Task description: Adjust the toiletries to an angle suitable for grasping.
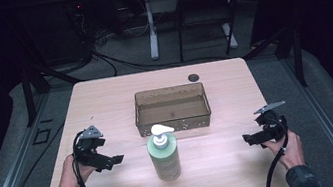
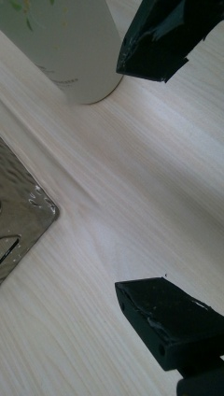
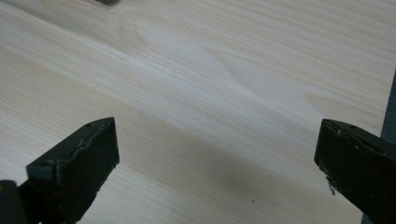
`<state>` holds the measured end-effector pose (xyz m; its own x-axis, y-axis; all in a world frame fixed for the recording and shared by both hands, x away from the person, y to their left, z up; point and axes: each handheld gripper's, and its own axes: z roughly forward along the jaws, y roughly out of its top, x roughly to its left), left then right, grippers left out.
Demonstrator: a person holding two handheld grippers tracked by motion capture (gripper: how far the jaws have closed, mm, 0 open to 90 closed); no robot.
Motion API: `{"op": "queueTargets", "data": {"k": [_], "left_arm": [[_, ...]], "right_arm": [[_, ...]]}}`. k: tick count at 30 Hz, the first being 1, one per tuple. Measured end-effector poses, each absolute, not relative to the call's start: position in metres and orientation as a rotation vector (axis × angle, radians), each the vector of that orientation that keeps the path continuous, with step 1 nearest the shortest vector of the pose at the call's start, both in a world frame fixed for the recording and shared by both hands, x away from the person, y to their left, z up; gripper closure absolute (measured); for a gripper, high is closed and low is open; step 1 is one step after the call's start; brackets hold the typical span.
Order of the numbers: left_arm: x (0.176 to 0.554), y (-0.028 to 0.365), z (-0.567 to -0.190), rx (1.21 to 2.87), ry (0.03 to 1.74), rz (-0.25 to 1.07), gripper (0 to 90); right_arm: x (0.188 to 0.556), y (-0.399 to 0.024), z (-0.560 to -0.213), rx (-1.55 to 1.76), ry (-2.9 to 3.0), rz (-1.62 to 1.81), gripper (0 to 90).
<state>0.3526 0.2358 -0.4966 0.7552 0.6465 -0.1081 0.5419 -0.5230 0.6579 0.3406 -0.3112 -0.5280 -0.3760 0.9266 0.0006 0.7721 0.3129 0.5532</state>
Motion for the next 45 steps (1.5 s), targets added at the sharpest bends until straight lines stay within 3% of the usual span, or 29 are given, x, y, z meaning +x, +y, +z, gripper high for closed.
{"op": "queueTargets", "data": {"k": [10, 45], "left_arm": [[0.347, 0.222, -0.493, 2.251, 0.831, 0.115, 0.0], [0.314, 0.142, -0.483, 2.284, 0.528, 0.037, 0.0]], "right_arm": [[0.341, -0.314, -0.532, 1.513, 2.292, 0.669, 0.0], [0.341, -0.31, -0.532, 1.462, 2.319, 0.666, 0.0]]}}
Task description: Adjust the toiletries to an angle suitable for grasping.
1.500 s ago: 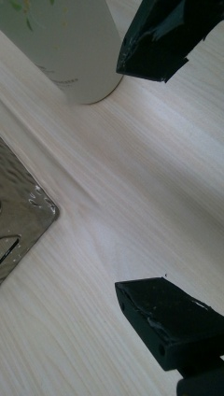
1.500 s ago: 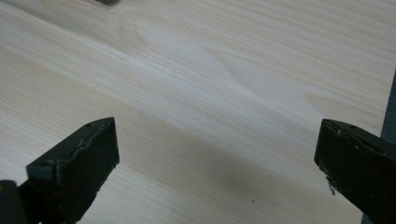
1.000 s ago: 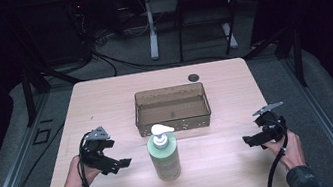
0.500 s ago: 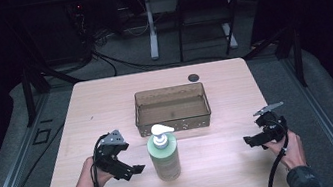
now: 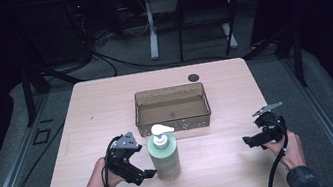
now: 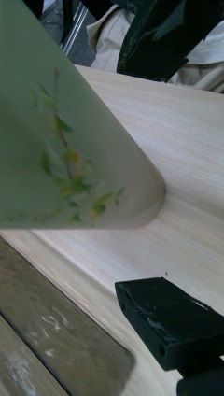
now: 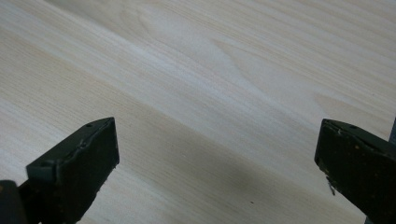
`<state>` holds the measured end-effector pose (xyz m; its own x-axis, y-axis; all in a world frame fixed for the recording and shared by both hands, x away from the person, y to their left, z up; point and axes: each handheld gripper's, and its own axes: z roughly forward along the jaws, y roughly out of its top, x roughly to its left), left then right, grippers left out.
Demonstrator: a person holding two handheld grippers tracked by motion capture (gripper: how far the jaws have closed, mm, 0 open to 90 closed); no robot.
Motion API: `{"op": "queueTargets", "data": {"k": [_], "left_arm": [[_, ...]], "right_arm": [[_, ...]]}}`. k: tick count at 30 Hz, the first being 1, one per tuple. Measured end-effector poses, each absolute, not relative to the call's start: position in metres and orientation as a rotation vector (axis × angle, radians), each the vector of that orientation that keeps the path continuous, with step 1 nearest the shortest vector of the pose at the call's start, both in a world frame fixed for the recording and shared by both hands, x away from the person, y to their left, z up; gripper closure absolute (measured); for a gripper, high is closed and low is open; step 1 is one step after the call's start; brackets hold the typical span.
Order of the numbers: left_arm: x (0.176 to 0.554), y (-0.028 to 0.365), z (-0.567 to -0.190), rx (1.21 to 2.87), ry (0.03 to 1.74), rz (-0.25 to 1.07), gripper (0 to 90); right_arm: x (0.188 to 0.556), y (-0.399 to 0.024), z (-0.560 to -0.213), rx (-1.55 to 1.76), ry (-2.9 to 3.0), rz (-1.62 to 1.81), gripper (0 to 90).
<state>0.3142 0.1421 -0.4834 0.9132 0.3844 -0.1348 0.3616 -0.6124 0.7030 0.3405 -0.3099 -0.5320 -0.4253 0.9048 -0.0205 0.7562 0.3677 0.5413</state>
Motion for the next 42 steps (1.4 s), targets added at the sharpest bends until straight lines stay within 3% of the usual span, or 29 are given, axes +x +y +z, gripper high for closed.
{"op": "queueTargets", "data": {"k": [30, 34, 42], "left_arm": [[0.319, 0.114, -0.476, 2.131, 0.483, 0.058, 0.3], [0.319, 0.114, -0.476, 2.125, 0.467, 0.054, 7.6], [0.316, 0.114, -0.475, 2.116, 0.434, 0.104, 9.7]], "right_arm": [[0.341, -0.312, -0.53, 1.475, 2.319, 0.695, 0.0], [0.341, -0.311, -0.53, 1.474, 2.324, 0.695, 0.0], [0.341, -0.311, -0.531, 1.478, 2.33, 0.692, 0.0]]}}
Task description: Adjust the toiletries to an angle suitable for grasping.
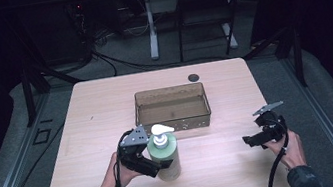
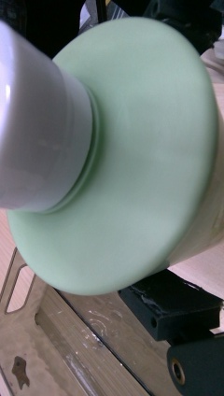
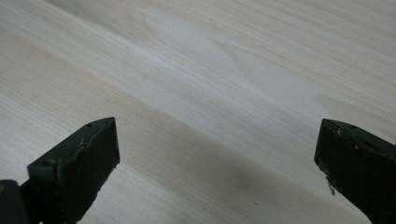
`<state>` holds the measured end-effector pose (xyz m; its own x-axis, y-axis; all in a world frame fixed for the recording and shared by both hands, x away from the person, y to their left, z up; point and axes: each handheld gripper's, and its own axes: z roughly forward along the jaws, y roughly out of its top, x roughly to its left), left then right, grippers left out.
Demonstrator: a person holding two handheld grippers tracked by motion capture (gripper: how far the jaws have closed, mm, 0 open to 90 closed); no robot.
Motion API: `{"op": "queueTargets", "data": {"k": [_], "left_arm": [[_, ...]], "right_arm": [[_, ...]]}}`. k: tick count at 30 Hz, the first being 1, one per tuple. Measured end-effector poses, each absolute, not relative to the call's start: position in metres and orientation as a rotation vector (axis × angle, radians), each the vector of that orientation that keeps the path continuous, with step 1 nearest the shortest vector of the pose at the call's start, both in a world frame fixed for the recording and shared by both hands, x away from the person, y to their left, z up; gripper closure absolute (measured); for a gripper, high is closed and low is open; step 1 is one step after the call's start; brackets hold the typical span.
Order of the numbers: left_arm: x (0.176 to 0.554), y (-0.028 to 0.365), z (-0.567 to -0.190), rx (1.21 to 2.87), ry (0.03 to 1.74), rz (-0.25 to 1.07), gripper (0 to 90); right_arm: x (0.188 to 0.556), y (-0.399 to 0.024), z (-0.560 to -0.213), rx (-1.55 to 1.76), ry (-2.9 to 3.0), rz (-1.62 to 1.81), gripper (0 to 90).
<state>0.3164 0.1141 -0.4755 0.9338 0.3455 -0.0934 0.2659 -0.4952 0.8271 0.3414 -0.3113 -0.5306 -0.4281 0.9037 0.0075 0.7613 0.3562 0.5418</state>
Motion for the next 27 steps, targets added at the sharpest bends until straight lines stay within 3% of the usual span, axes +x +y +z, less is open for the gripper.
{"op": "queueTargets", "data": {"k": [27], "left_arm": [[0.324, 0.127, -0.473, 2.128, 0.452, 0.177, 11.8]], "right_arm": [[0.341, -0.312, -0.531, 1.471, 2.341, 0.674, 0.3]]}}
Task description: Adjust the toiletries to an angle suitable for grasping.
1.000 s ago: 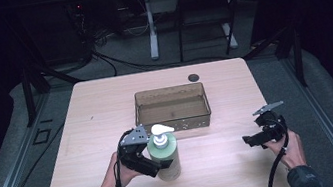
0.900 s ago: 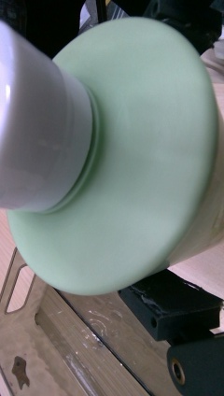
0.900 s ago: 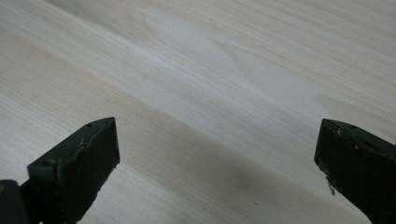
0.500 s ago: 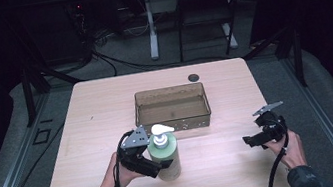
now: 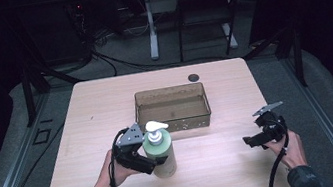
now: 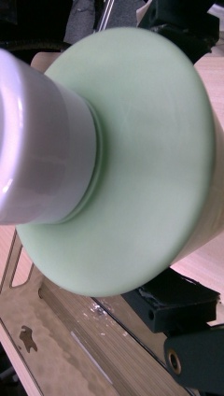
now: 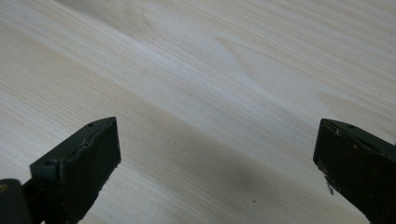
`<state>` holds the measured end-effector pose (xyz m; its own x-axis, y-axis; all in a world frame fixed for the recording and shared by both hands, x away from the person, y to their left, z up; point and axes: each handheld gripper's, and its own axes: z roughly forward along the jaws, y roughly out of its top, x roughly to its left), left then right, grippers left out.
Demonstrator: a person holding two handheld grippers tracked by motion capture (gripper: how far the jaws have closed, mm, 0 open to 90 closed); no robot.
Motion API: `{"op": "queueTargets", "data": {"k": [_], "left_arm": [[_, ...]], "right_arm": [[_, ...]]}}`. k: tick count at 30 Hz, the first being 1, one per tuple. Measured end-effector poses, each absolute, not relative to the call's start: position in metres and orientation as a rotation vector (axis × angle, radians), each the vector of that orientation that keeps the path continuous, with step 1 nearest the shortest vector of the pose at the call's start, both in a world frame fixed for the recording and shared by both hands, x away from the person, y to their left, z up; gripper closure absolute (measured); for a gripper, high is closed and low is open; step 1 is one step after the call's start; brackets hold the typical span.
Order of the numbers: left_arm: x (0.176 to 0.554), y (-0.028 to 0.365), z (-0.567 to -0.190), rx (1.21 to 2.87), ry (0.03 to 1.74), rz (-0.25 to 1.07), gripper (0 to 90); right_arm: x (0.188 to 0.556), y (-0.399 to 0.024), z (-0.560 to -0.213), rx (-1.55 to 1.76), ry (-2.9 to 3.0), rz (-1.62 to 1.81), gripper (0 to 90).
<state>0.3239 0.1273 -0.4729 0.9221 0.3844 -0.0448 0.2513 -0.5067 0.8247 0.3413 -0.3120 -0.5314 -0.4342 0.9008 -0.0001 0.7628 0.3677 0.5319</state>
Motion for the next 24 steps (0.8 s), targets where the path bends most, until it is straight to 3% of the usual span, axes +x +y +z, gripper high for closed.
{"op": "queueTargets", "data": {"k": [24], "left_arm": [[0.352, 0.152, -0.472, 2.12, 0.544, 0.222, 11.9]], "right_arm": [[0.343, -0.31, -0.533, 1.463, 2.356, 0.654, 0.3]]}}
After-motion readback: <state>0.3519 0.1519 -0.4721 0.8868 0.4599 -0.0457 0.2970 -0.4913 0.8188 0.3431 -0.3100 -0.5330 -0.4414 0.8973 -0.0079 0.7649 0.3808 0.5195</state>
